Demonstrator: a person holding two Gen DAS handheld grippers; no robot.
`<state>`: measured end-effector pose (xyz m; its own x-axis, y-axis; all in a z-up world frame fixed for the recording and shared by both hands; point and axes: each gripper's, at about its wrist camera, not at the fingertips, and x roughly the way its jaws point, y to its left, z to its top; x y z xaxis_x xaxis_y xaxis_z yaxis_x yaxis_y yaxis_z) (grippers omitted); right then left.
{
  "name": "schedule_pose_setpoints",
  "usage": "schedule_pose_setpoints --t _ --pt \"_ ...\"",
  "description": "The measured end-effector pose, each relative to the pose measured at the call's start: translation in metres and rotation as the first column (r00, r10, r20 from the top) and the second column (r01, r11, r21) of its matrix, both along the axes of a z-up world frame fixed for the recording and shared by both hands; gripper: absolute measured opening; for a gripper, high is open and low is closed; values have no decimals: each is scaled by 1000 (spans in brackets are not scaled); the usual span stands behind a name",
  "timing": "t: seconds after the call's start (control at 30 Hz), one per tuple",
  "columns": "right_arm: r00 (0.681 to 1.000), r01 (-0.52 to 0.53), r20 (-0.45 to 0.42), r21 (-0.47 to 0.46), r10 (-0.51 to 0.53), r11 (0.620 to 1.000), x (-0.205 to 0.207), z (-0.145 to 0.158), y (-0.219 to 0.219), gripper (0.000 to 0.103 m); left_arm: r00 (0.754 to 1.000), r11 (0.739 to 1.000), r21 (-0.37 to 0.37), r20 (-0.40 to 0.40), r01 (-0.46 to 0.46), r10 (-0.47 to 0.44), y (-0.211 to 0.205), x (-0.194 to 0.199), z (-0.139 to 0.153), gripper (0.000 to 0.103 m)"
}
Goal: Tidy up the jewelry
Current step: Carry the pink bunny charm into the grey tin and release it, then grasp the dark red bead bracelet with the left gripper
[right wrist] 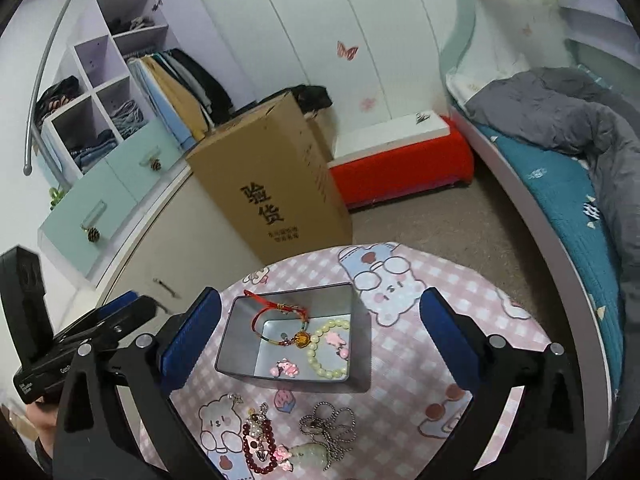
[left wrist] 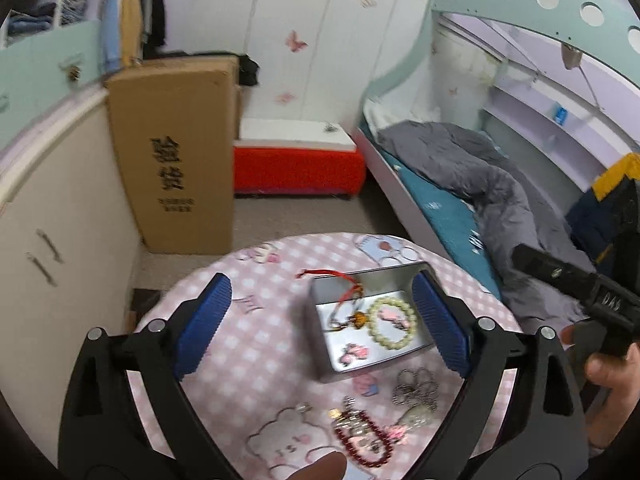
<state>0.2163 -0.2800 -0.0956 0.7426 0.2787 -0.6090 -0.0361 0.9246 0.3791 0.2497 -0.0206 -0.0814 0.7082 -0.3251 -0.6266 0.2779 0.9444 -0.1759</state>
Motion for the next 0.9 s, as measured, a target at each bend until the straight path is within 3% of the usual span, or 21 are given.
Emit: schedule_pose_setpoints --t 0.3,0.57,0.9 --pt "996 10 86 -44 -6 999 -32 29 14 96 989 994 40 104 -105 100 34 -53 16 90" --pt "986 1 167 -123 19 992 -67 55 34 96 979 989 57 159 -139 129 47 -93 29 90" --pt "983 30 181 -147 -2 989 -121 42 36 96 974 988 38 175 -150 141 58 -136 21 90"
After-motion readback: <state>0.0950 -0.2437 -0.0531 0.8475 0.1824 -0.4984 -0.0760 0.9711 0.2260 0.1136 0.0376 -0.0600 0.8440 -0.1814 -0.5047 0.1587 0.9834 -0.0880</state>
